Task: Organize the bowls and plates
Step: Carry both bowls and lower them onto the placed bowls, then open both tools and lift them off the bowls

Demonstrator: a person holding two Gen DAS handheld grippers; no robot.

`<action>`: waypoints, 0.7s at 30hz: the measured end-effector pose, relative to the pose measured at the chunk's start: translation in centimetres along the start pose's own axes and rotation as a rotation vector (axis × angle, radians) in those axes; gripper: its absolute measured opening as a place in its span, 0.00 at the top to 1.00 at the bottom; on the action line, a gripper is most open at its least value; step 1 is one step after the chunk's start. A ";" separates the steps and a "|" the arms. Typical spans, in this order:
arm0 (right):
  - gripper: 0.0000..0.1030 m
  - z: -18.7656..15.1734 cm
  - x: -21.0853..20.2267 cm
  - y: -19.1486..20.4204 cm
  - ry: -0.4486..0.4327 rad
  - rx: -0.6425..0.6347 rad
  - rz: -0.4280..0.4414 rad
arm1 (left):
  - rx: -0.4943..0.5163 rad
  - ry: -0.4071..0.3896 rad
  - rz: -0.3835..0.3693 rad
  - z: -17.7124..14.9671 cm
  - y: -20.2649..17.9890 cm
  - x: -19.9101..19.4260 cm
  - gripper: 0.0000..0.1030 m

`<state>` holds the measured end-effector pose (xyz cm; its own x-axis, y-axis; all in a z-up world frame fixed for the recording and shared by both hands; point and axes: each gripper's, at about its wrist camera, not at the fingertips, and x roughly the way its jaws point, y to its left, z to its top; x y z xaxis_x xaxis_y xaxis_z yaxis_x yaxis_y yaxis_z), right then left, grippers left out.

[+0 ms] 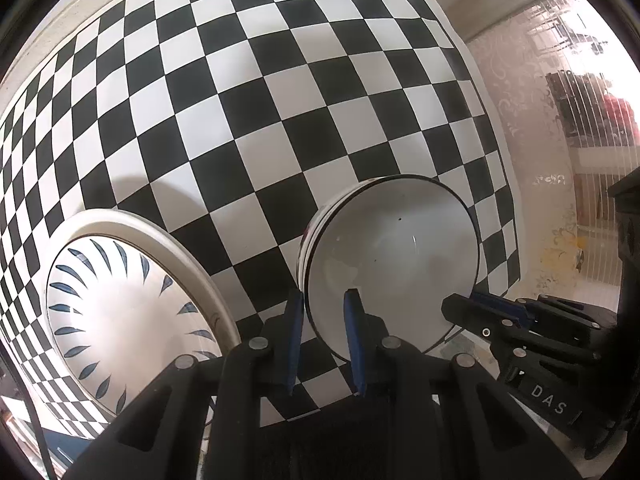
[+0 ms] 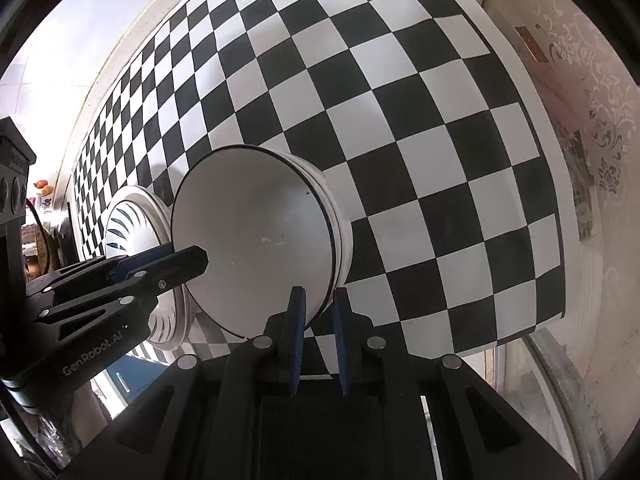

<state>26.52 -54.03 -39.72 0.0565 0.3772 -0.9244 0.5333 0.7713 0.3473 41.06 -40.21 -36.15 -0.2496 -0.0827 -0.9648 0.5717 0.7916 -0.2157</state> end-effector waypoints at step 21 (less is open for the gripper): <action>0.24 11.1 -8.7 0.2 -0.211 -0.025 0.068 | -0.180 -0.244 -0.032 10.5 4.2 -9.4 0.77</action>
<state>35.50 -62.85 -33.34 0.2680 0.3153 -0.9103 0.5014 0.7612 0.4113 54.06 -42.46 -29.56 -0.0576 -0.2348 -0.9703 0.4133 0.8791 -0.2373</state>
